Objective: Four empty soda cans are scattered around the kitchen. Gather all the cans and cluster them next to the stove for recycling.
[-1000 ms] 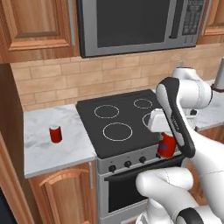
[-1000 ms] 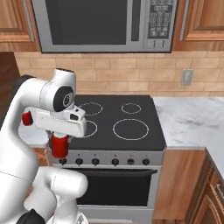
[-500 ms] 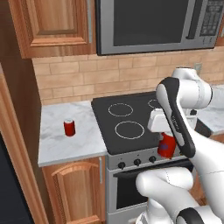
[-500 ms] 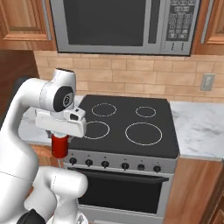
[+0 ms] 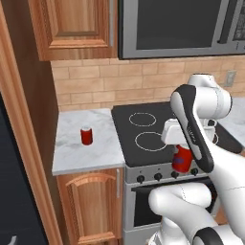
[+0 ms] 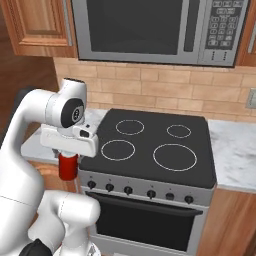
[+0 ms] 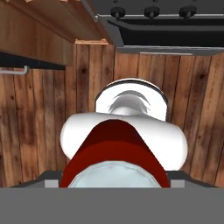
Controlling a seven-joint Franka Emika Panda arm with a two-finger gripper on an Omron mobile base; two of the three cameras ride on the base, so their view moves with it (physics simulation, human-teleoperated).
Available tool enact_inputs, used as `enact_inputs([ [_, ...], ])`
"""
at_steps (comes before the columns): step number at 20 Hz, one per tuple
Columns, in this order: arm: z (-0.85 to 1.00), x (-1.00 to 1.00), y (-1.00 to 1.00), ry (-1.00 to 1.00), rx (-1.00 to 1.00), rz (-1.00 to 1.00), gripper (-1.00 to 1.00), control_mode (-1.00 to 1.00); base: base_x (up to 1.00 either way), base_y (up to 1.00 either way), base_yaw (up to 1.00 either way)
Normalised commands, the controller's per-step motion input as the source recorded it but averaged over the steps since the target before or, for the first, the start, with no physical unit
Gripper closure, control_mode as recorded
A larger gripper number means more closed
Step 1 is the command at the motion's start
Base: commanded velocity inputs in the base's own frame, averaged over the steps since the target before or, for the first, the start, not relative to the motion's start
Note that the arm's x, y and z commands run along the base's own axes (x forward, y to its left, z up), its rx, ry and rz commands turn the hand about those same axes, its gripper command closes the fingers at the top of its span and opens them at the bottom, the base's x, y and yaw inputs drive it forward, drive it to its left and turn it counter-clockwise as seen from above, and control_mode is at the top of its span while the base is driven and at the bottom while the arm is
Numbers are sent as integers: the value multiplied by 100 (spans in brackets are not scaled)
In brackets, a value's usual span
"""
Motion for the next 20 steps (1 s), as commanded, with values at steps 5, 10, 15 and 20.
enact_inputs([
  [5,0,0,0,0,0,0,100,100,37,40,0],
  [10,0,0,0,0,0,0,100,100,51,49,0],
  [15,0,6,5,0,-1,0,100,-100,33,25,0],
  [20,0,18,20,0,-3,0,100,-100,0,0,0],
])
